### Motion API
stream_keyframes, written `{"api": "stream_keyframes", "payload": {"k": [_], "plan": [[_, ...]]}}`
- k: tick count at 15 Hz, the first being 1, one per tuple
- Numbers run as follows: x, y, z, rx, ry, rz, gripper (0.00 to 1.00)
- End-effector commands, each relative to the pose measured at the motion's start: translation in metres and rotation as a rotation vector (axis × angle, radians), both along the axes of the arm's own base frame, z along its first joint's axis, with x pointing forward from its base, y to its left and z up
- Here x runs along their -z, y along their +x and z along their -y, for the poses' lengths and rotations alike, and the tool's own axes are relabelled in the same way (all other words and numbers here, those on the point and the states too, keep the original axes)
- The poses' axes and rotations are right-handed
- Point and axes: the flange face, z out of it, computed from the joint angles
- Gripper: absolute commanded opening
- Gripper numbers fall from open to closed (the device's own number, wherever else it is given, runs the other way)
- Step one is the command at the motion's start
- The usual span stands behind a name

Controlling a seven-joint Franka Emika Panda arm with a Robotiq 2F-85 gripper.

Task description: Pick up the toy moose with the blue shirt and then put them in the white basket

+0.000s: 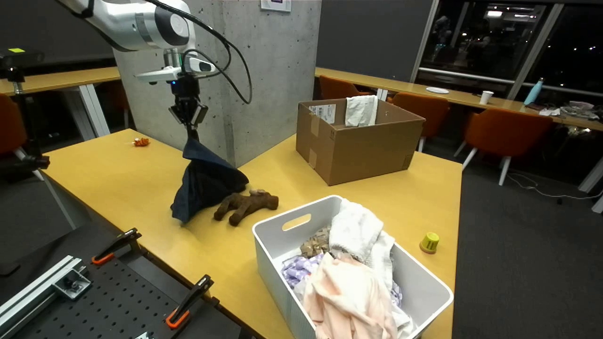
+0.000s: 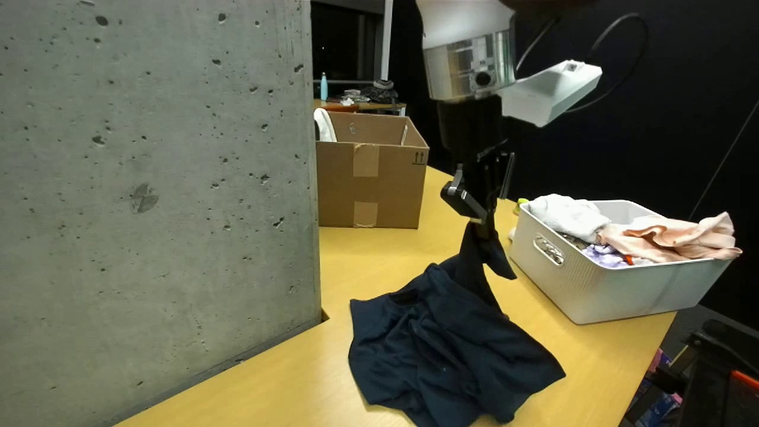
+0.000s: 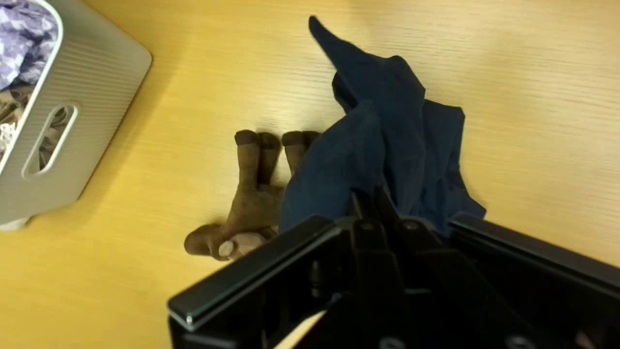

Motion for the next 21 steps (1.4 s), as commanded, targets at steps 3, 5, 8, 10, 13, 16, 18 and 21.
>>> {"api": "stream_keyframes", "payload": {"k": [3,5,8,10,13,16,18,21], "plan": [[-0.066,0.009,-0.055,-0.124,-0.064,0.064,0.01],[-0.073,0.013,-0.055,-0.144,-0.062,0.079,0.01],[-0.068,0.013,-0.038,-0.139,-0.055,0.086,0.01],[-0.060,0.010,-0.008,-0.101,-0.061,0.074,0.01],[-0.047,0.001,0.055,-0.016,-0.067,0.062,0.01],[-0.029,-0.008,0.131,0.075,-0.077,0.059,0.01],[-0.014,-0.010,0.182,0.135,-0.084,0.061,0.01],[0.008,-0.009,0.228,0.193,-0.091,0.051,0.08]]}}
